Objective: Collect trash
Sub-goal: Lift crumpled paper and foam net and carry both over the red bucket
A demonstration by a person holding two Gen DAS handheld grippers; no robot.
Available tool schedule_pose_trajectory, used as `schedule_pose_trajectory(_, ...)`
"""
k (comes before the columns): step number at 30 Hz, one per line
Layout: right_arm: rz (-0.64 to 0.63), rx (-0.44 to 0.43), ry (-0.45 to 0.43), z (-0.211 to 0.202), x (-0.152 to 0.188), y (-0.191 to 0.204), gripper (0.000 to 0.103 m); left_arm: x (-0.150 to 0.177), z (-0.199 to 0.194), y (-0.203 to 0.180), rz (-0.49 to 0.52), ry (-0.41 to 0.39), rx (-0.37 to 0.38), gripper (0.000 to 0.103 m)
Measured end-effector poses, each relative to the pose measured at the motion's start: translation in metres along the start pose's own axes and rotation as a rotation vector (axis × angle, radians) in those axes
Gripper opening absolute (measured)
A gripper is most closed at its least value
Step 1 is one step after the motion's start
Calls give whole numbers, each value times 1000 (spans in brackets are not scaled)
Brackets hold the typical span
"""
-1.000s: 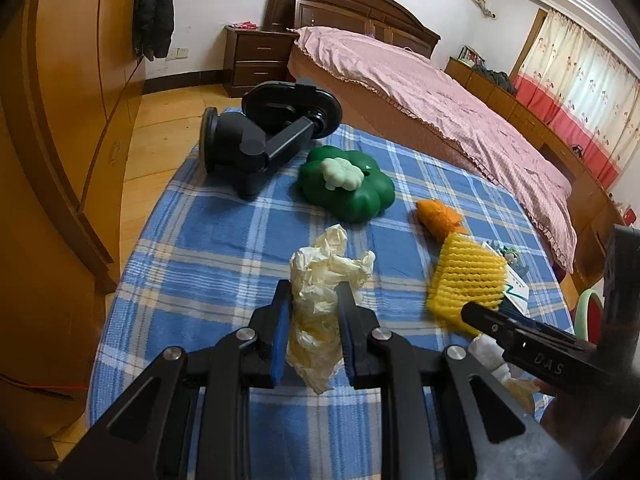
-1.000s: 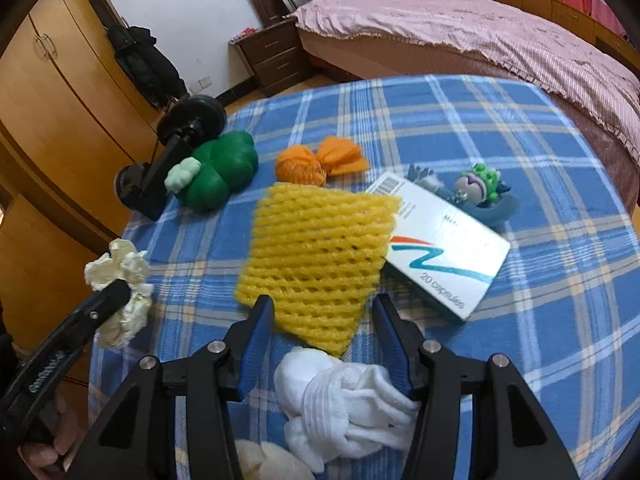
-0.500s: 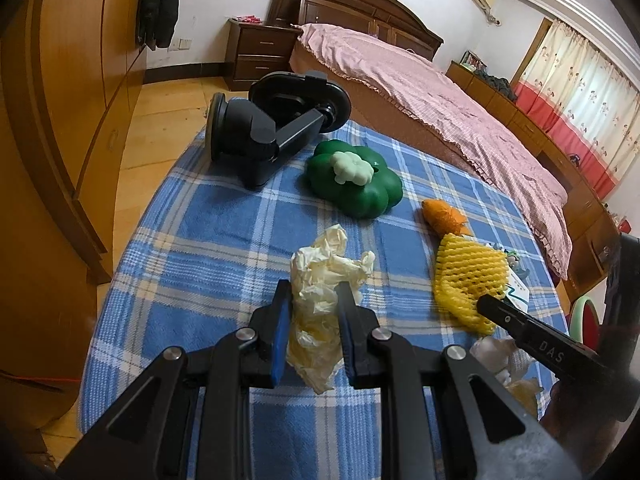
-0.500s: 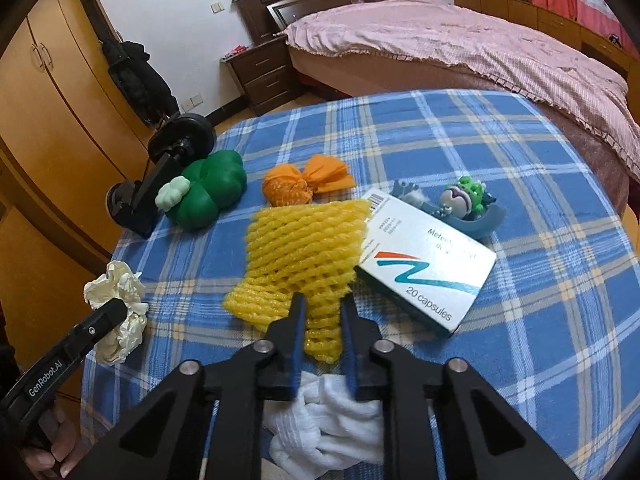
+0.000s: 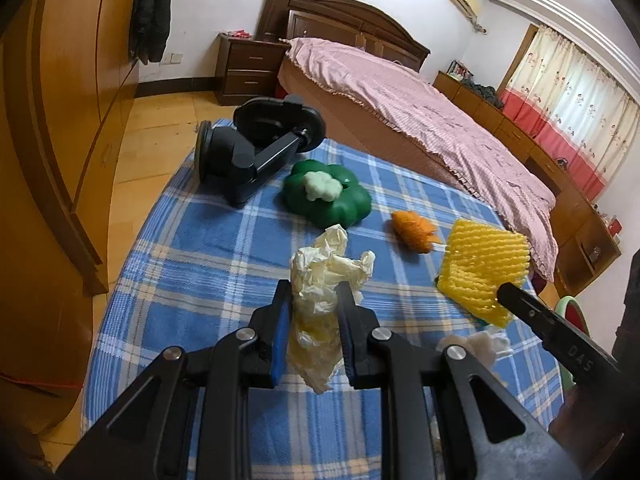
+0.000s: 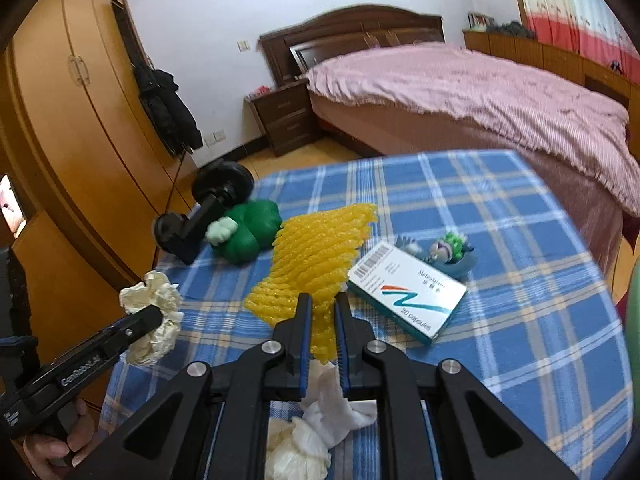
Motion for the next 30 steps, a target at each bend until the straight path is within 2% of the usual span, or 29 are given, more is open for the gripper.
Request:
schedule_pose_trajectory(10, 23, 7, -111, -56, 5, -9, 12, 6, -26, -30, 43, -48, 47, 22)
schedule_pose_trajectory(17, 68, 26, -171, -92, 16, -32, 12, 10, -30, -62, 90, -46, 89, 22)
schedule_pose_trajectory(30, 150, 46, -248, -138, 38, -66, 12, 23, -46, -109, 184, -56, 121, 22)
Point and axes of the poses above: each gripper's, at about its wrist camera, not at the fingertips, and z roughly the way its jaws point, y to its left, x to its underside, the point moved 10 cm from there along z, roughly the way its jaws point, and after that the axes turned 15 degrees about y, right-handed, at the moved point
